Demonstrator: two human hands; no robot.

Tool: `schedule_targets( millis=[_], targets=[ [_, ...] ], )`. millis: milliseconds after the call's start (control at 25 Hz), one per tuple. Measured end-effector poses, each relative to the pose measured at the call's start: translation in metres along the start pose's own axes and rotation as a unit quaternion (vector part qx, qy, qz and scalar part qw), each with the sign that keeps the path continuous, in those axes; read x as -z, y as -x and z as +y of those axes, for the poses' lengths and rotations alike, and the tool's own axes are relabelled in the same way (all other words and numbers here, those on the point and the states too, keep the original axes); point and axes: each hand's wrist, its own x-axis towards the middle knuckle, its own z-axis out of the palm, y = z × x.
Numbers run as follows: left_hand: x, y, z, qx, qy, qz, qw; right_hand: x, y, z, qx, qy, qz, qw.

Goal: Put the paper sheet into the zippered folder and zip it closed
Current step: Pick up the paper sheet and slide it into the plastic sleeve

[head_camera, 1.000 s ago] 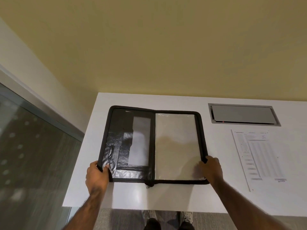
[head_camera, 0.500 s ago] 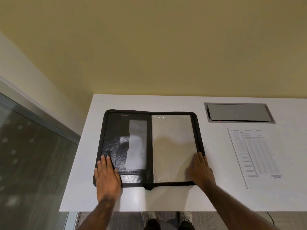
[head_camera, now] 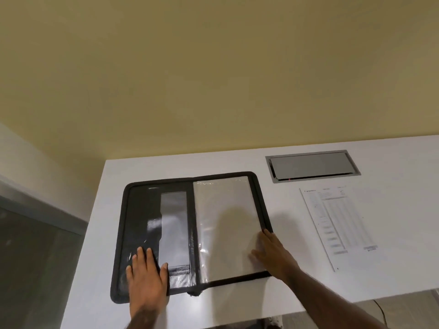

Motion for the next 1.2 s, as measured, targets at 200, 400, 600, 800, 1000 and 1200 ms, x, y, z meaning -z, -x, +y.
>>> schedule_targets(
  millis=[200,400,600,800,1000,1200],
  targets=[
    [-0.012,0.002,0.090,-0.206,-0.033,0.009,0.978,0.039,0.001,0.051,0.037,-0.036,0.079,0.995],
    [-0.028,0.022,0.241,-0.369,-0.096,-0.071,0.922,0.116,-0.018,0.142,0.017,-0.012,0.114,0.993],
    [-0.062,0.039,0.383,-0.372,-0.020,-0.152,0.915,0.198,-0.056,0.231,-0.029,-0.006,0.113,0.993],
    [-0.089,0.033,0.456,-0.345,-0.048,-0.180,0.920,0.239,-0.095,0.279,-0.010,0.002,0.098,0.995],
    [-0.111,0.029,0.467,-0.326,-0.087,-0.204,0.919,0.251,-0.123,0.296,0.004,0.019,0.039,0.999],
    [-0.119,0.030,0.470,-0.305,-0.087,-0.205,0.926,0.248,-0.132,0.304,0.026,0.094,0.018,0.995]
  ],
)
